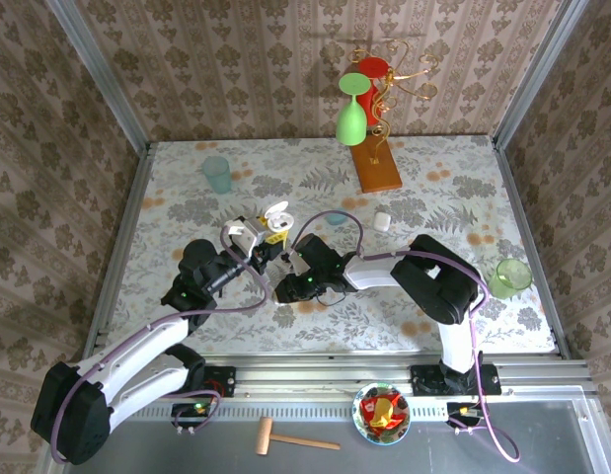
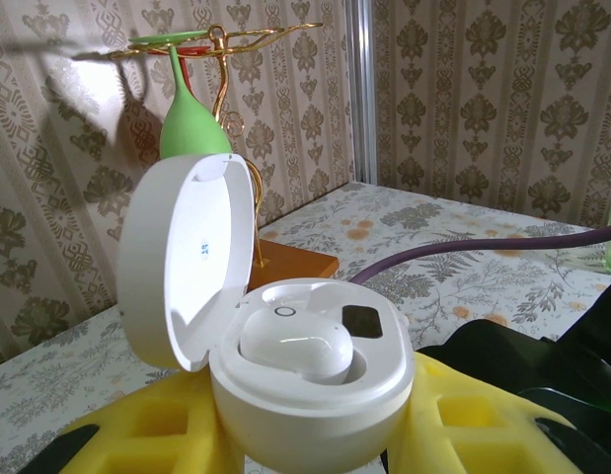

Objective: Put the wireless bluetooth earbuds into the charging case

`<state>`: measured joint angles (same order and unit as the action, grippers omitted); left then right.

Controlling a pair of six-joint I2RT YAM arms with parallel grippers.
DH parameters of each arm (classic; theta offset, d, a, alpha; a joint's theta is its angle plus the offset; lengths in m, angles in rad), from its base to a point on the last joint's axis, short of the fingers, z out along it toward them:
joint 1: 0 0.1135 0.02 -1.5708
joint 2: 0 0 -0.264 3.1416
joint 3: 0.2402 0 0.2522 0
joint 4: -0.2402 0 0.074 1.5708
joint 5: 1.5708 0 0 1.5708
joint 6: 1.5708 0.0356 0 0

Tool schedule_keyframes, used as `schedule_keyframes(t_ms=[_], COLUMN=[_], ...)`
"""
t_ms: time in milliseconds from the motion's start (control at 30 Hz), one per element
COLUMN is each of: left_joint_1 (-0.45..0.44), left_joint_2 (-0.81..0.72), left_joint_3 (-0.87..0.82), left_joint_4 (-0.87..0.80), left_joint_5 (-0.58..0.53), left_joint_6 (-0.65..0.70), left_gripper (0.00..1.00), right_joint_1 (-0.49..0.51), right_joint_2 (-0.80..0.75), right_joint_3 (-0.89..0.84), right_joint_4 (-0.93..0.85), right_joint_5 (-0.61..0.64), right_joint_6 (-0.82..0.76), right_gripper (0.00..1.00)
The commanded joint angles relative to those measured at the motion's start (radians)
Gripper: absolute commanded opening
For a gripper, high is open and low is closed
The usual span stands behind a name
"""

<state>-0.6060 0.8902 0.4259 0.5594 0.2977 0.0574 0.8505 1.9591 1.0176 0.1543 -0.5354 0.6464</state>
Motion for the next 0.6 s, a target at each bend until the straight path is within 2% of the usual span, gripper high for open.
schedule_keyframes(t_ms=[0,300,567], left_joint_1=[0.006,0.006,0.006], left_joint_2=[-0.013,-0.013,-0.003], left_joint_3=[0.005,0.012,0.016], left_joint_4=[0.017,0.012,0.017], left_joint_5=[-0.009,-0.008,-0.008], left_joint_6=[0.012,0.013,0.016], left_gripper=[0.23,0.22,0.23], right_joint_1=[0.024,0.033,0.019], right_joint_2=[0.023,0.038,-0.085], right_joint_3=[0.011,0.046,-0.036], right_joint_4=[-0.049,-0.108,-0.093], right_joint_5=[-0.026,0.012,0.142], right_joint_6=[-0.037,-0.050,-0.038], right_gripper=[0.26,0.19,0.15])
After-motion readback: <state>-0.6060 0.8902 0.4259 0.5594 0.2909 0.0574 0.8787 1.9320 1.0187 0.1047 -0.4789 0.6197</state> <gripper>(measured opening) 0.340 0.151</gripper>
